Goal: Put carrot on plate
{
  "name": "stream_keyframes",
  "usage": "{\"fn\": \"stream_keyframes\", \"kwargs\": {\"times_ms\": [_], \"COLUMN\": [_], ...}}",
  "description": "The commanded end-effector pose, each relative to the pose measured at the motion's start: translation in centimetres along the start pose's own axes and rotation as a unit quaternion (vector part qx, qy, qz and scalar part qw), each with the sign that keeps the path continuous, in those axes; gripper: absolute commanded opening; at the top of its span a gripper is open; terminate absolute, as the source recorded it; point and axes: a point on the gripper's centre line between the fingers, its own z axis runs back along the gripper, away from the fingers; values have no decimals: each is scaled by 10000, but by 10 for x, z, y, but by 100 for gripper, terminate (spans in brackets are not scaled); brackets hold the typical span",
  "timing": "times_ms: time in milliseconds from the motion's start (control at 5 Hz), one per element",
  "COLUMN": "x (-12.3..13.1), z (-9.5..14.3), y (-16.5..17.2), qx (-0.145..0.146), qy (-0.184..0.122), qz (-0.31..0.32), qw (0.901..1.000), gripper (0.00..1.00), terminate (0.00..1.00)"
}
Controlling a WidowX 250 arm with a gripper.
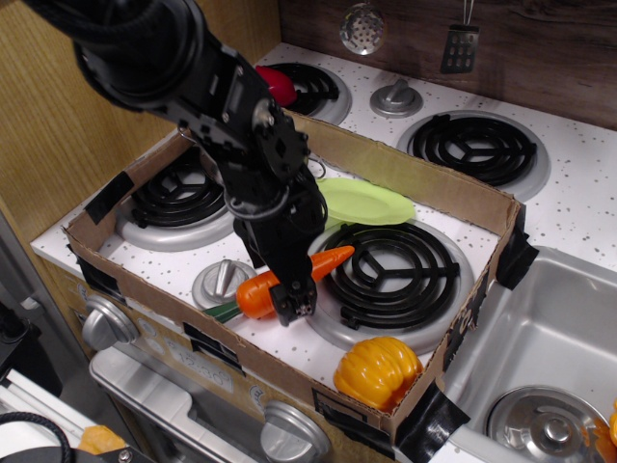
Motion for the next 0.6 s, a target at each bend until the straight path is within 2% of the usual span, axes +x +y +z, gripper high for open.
{"fn": "stream_keyframes", "kwargs": {"times_ms": [0, 400], "x": [3, 22], "z": [-3, 35], "y": [8, 14], "qx": [-92, 15], "qy": [-67, 310], "qz": [-87, -147], "qw": [9999, 9994], "gripper": [0, 0], "terminate": [0, 0]}}
